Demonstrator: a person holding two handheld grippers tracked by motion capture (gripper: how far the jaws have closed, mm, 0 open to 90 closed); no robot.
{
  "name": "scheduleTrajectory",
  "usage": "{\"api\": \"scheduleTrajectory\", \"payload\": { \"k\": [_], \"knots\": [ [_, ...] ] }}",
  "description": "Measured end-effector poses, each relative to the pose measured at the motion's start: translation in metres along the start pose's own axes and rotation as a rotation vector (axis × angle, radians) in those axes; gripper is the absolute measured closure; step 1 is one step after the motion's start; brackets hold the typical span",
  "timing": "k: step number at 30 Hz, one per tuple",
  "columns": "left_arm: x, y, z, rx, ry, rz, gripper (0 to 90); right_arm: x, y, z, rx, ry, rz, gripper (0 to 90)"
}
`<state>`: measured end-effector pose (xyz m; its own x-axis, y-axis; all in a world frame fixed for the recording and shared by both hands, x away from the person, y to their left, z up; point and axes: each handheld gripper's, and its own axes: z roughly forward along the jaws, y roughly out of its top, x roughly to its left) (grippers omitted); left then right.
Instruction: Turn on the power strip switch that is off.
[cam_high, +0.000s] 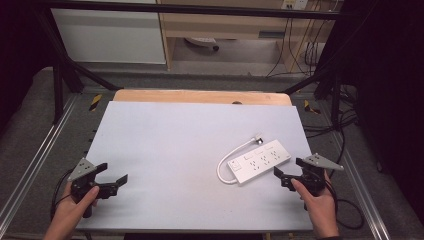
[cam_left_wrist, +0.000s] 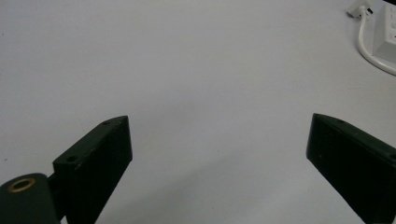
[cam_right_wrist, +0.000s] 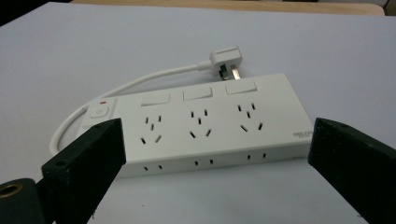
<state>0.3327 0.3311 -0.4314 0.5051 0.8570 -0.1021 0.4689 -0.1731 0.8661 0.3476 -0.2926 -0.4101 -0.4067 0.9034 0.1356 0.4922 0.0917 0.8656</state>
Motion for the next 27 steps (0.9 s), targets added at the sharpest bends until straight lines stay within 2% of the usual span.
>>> {"api": "scheduleTrajectory", "payload": {
  "k": [6, 14, 27],
  "knots": [
    [0.0, -0.001, 0.001, 0.007, -0.002, 0.003, 7.1, 0.002, 0.011, 0.002, -0.004, 0.01, -0.019, 5.9],
    [-0.001, -0.001, 0.001, 0.012, -0.003, 0.006, 7.1, 0.002, 0.02, 0.005, -0.019, 0.035, -0.001, 6.2],
    [-0.001, -0.002, 0.001, 0.018, -0.006, 0.01, 7.2, 0.004, 0.031, 0.012, -0.016, 0.055, -0.019, 5.7]
  ]
}}
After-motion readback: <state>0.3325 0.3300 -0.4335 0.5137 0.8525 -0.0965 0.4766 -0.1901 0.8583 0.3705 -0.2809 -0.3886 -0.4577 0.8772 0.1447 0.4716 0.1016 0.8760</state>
